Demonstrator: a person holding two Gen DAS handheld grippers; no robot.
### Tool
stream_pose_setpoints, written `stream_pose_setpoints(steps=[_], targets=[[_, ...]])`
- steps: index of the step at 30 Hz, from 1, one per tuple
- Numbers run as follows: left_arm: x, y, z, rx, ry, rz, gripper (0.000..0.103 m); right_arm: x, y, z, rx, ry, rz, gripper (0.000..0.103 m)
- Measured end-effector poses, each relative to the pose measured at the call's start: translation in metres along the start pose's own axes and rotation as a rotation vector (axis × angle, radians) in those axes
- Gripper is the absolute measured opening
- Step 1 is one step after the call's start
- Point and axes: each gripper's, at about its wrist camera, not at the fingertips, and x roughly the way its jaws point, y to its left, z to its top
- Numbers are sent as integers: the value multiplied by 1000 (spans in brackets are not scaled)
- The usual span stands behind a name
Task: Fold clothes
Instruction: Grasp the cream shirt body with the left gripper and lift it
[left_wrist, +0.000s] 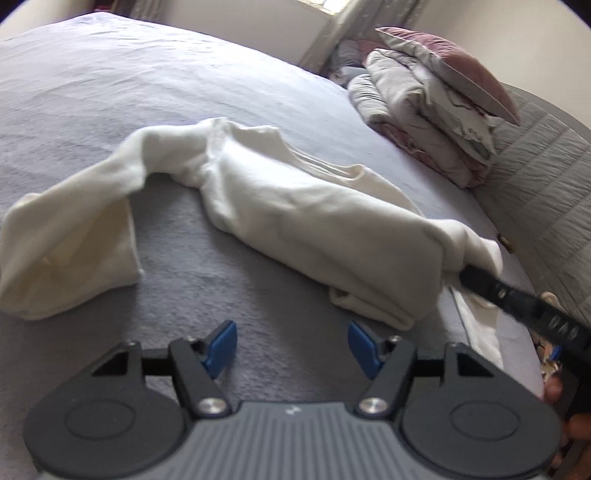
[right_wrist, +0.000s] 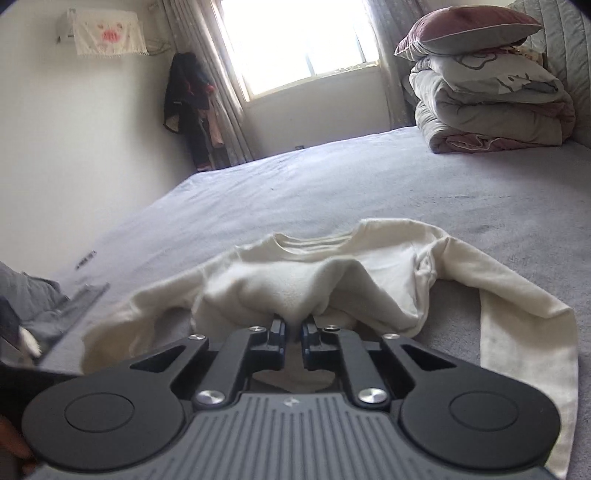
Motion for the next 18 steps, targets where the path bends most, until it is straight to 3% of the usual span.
stream_pose_setpoints(steps=[8,14,18], targets=[[7,-18,-8,57,-17,-78,64,-34,7,28,88,-62,114,6],[21,-37,-16,113,-15,-109,62,-38,3,30,95,-62,90,6],[34,-43,-18,142,-66,-104,59,-35,-4,28,121,-46,80,6]])
